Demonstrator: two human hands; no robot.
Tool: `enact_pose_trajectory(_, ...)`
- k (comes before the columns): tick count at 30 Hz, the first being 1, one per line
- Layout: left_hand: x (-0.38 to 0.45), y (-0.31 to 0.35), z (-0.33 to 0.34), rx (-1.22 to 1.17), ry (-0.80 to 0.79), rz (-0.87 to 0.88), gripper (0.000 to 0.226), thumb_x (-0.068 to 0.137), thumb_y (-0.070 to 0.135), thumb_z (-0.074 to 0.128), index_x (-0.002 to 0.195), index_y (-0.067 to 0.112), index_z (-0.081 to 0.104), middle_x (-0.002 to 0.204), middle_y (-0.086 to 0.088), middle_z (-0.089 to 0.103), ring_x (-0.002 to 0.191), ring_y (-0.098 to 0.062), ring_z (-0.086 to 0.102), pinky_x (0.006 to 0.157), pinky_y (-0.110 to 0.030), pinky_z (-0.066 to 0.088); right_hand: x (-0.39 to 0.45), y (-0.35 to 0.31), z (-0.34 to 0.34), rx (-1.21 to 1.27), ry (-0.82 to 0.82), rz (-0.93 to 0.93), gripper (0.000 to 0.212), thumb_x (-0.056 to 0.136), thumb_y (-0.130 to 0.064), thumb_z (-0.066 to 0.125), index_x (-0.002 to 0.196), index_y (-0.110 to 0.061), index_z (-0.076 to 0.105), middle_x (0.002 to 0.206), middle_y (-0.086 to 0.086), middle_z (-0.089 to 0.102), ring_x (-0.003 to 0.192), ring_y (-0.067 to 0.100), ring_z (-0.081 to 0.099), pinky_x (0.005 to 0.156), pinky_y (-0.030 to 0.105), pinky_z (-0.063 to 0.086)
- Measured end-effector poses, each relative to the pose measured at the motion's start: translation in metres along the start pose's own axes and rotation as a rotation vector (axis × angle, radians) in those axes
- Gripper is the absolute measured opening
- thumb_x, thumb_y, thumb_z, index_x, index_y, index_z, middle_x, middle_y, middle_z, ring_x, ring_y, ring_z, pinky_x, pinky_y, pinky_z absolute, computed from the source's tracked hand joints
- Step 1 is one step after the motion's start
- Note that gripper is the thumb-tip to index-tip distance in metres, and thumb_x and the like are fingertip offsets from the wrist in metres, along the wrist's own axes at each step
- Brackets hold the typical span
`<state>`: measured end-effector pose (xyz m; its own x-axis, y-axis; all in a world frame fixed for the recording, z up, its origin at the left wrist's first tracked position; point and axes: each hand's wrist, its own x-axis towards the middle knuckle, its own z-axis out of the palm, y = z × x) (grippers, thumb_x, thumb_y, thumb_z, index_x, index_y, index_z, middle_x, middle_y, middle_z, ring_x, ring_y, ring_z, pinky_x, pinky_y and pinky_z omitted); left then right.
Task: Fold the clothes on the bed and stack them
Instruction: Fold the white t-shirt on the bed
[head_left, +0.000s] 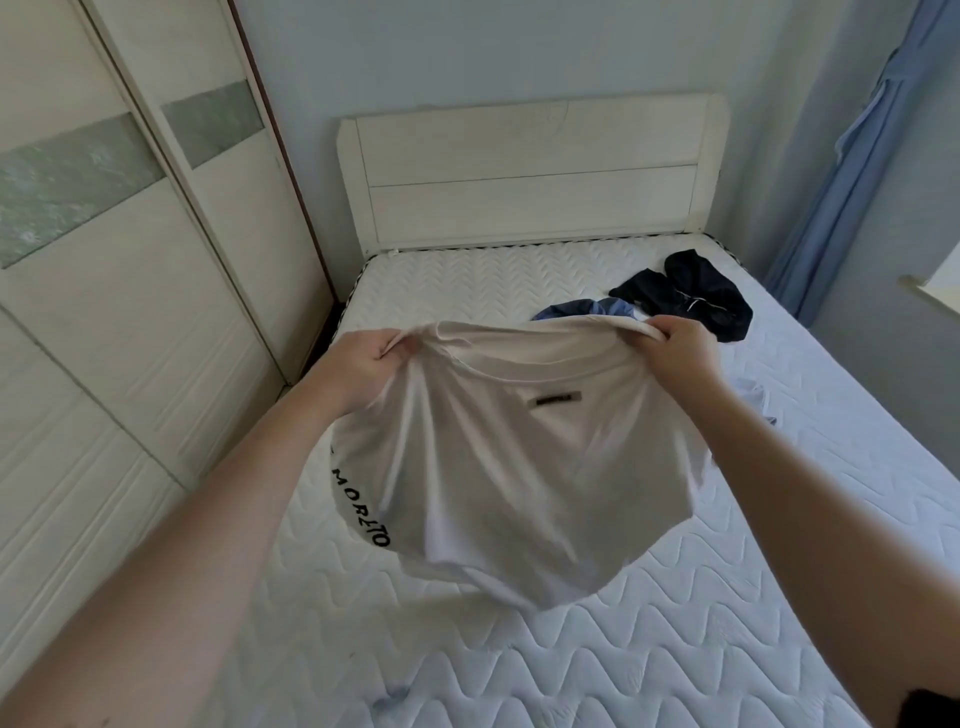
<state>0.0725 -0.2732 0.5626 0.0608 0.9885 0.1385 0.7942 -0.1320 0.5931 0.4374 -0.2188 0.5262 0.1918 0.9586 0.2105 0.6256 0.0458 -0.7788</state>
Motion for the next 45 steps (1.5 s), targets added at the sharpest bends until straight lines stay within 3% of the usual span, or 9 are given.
enact_pose_trajectory(5,0.003,0.022,0.016,-0.527,-0.101,-0.227,0.044,0.099,0.047,0.048,0.09,0.006,0.062,0.078,-0.014,0.051,0.059,-0.021,0.047,0.049,-0.027,0.038,0.005,-0.017,0.036,0.341,-0.148,0.175,0.018,0.091,-0.014,0.06,0.102,-0.023,0.072,0.09,-0.006,0.069,0.082,0.012,0.06,0.066,0.022,0.048)
enact_pose_trajectory(9,0.008,0.035,0.036,-0.845,0.002,-0.355,0.033,0.1,0.035,0.051,0.09,0.007,0.064,0.08,-0.009,0.067,0.071,-0.023,0.061,0.064,-0.031,0.047,-0.014,-0.034,0.068,0.367,-0.218,0.143,0.034,0.092,-0.006,0.057,0.123,-0.017,0.064,0.117,-0.001,0.063,0.103,0.015,0.059,0.086,0.027,0.047)
enact_pose_trajectory(13,0.01,0.045,0.059,-0.831,0.043,-0.428,0.026,0.1,0.028,0.048,0.092,0.012,0.067,0.088,-0.009,0.07,0.076,-0.021,0.067,0.062,-0.03,0.056,-0.063,-0.054,0.092,0.401,-0.308,0.095,0.024,0.097,-0.025,0.056,0.117,-0.017,0.065,0.106,-0.002,0.07,0.096,0.015,0.064,0.08,0.028,0.048)
enact_pose_trajectory(18,0.008,0.046,0.072,-0.896,0.089,-0.5,0.021,0.099,0.015,0.042,0.089,0.01,0.06,0.099,-0.018,0.067,0.09,-0.03,0.068,0.078,-0.042,0.059,-0.105,-0.061,0.098,0.306,-0.586,0.024,0.049,0.089,-0.059,0.057,0.125,-0.027,0.057,0.109,-0.008,0.066,0.099,0.01,0.062,0.079,0.026,0.049)
enact_pose_trajectory(22,0.009,0.038,0.074,-0.785,0.101,-0.436,0.024,0.099,0.024,0.044,0.104,0.007,0.061,0.105,-0.016,0.065,0.103,-0.031,0.064,0.094,-0.047,0.053,-0.105,-0.054,0.106,0.104,-0.542,-0.052,0.018,0.095,-0.037,0.055,0.107,-0.025,0.062,0.093,-0.004,0.067,0.089,0.02,0.062,0.076,0.034,0.049)
enact_pose_trajectory(26,-0.001,0.014,0.066,-0.615,0.131,-0.283,0.036,0.098,0.046,0.042,0.104,0.019,0.067,0.1,-0.001,0.071,0.095,-0.016,0.067,0.088,-0.036,0.053,-0.092,-0.055,0.096,0.3,-0.449,0.024,0.023,0.102,-0.03,0.045,0.1,-0.036,0.066,0.089,-0.009,0.07,0.084,0.013,0.065,0.074,0.032,0.051)
enact_pose_trajectory(33,-0.027,-0.034,0.098,-0.564,0.064,-0.106,0.028,0.097,0.012,0.051,0.119,0.028,0.059,0.117,0.015,0.064,0.107,-0.003,0.059,0.098,-0.028,0.047,-0.08,-0.083,0.094,0.684,-0.418,0.245,0.025,0.098,-0.031,0.046,0.103,-0.025,0.07,0.097,0.003,0.073,0.095,0.021,0.067,0.087,0.039,0.053)
enact_pose_trajectory(38,-0.048,-0.06,0.129,-0.596,-0.082,-0.26,0.061,0.09,0.027,0.069,0.141,0.031,0.036,0.132,0.005,0.049,0.117,-0.014,0.052,0.094,-0.03,0.044,-0.08,-0.097,0.089,1.068,-0.415,0.442,0.023,0.098,-0.021,0.05,0.106,-0.009,0.067,0.088,0.01,0.074,0.078,0.019,0.07,0.072,0.033,0.058)
enact_pose_trajectory(45,-0.062,-0.087,0.175,-0.62,-0.499,-0.536,0.09,0.092,0.038,0.064,0.156,0.027,0.002,0.15,0.003,0.043,0.131,-0.019,0.043,0.106,-0.038,0.035,-0.076,-0.104,0.073,1.237,-0.383,0.47,0.035,0.097,-0.023,0.05,0.124,-0.005,0.062,0.106,0.015,0.069,0.092,0.025,0.067,0.075,0.035,0.056)
